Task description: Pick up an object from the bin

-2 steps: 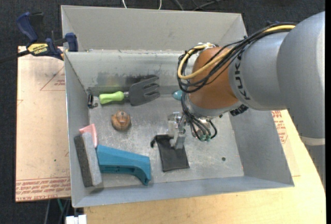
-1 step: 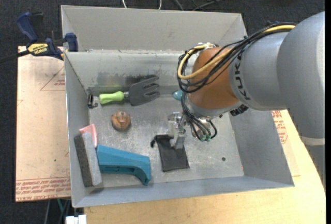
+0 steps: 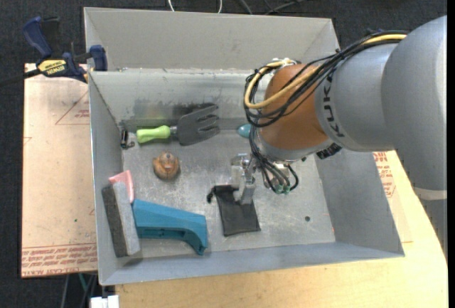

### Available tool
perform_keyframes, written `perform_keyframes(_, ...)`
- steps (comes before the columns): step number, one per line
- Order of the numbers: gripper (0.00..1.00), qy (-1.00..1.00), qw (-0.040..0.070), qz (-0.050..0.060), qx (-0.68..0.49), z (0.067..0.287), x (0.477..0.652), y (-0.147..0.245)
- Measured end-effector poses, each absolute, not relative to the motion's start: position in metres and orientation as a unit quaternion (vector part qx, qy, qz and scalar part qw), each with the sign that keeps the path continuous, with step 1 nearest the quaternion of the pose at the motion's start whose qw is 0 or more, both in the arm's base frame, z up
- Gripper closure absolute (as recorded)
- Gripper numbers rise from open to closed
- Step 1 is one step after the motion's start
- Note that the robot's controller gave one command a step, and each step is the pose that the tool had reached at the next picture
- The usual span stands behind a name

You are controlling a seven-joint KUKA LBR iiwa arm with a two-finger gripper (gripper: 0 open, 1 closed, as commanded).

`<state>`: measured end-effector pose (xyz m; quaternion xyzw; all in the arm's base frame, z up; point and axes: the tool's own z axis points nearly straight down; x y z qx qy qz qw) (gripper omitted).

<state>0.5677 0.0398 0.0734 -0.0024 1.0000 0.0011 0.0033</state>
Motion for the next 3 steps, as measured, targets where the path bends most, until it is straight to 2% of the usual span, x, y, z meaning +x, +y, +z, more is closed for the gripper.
perform_keyframes(2,1.00,1.000,0.003,0.002,-0.002,0.098,0.567,0.040)
perform_keyframes(3,1.00,1.000,0.000,0.002,-0.002,0.119,0.566,0.040)
